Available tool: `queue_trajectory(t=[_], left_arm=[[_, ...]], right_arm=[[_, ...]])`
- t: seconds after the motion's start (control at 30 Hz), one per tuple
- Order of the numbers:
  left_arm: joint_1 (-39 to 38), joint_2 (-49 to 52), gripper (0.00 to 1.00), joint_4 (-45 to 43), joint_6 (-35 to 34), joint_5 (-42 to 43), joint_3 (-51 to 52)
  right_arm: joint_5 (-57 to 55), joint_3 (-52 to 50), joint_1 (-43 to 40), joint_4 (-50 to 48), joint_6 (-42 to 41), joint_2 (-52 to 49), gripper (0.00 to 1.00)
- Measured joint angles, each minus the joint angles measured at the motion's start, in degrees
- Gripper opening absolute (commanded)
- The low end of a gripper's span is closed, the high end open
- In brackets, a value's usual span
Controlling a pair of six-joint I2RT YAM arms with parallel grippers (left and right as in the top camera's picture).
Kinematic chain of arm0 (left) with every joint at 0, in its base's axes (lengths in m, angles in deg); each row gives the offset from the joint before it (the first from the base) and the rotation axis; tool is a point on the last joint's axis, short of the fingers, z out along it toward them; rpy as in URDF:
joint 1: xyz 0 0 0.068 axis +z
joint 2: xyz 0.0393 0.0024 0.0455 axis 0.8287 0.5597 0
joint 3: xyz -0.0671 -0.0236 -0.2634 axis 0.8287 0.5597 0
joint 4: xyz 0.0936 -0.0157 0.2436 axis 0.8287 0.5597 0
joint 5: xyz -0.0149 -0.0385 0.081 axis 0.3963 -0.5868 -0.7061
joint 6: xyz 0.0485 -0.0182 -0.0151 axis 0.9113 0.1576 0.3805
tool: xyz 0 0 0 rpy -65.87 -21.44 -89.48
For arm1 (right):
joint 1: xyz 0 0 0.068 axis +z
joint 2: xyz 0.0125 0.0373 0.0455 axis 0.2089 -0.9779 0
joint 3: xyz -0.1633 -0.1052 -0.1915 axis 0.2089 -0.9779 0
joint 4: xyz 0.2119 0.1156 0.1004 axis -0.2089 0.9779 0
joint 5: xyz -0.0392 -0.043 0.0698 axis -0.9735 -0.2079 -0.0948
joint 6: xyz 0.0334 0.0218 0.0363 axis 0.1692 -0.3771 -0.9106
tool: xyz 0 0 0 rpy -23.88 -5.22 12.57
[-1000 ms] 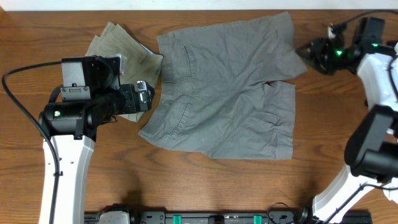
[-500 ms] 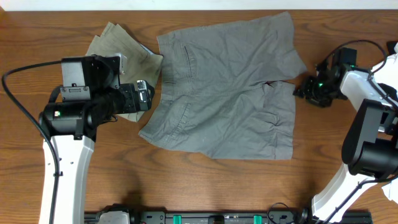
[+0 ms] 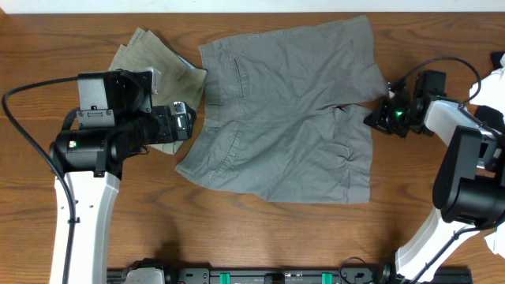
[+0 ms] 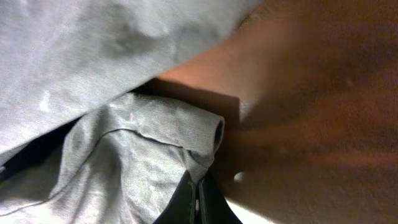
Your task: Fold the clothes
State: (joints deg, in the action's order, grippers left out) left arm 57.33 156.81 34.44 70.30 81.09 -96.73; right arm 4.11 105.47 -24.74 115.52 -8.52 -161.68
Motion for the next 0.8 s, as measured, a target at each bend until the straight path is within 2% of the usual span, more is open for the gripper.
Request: queue_trajectory(t=[0.23,0.27,0.3,0.33,0.37,0.4,0.5,0.8], left_arm=[[0.0,0.0,0.98,0.0,0.0,0.0,0.0],[0.0,0.0,0.98,0.0,0.0,0.0,0.0],[0.0,0.0,0.98,0.0,0.0,0.0,0.0],[0.0,0.0,0.98,0.0,0.0,0.0,0.0],[0.0,0.0,0.98,0.0,0.0,0.0,0.0],[0.0,0.0,0.98,0.0,0.0,0.0,0.0],[0.0,0.0,0.98,0.7,0.0,0.0,0.0],[-0.7,0.0,0.98,9.4,0.0,0.0,0.3]], right_arm=[[-16.7,3.9,-5.9,8.5,0.4,4.9,0.01],[-18.4,4.9,-7.0,8.8,0.4,6.2,0.07],[-19.6,5.7,-7.8,9.0,0.5,7.3,0.25],[-21.0,6.4,-8.5,9.3,0.3,8.5,0.53],[-22.0,7.1,-9.0,9.7,0.5,9.7,0.57],[-22.9,7.5,-9.4,10.4,0.5,10.8,0.57],[-24.1,7.8,-9.4,12.8,-0.1,12.0,0.66],[-25.2,7.7,-9.7,27.3,-6.7,11.7,0.64]])
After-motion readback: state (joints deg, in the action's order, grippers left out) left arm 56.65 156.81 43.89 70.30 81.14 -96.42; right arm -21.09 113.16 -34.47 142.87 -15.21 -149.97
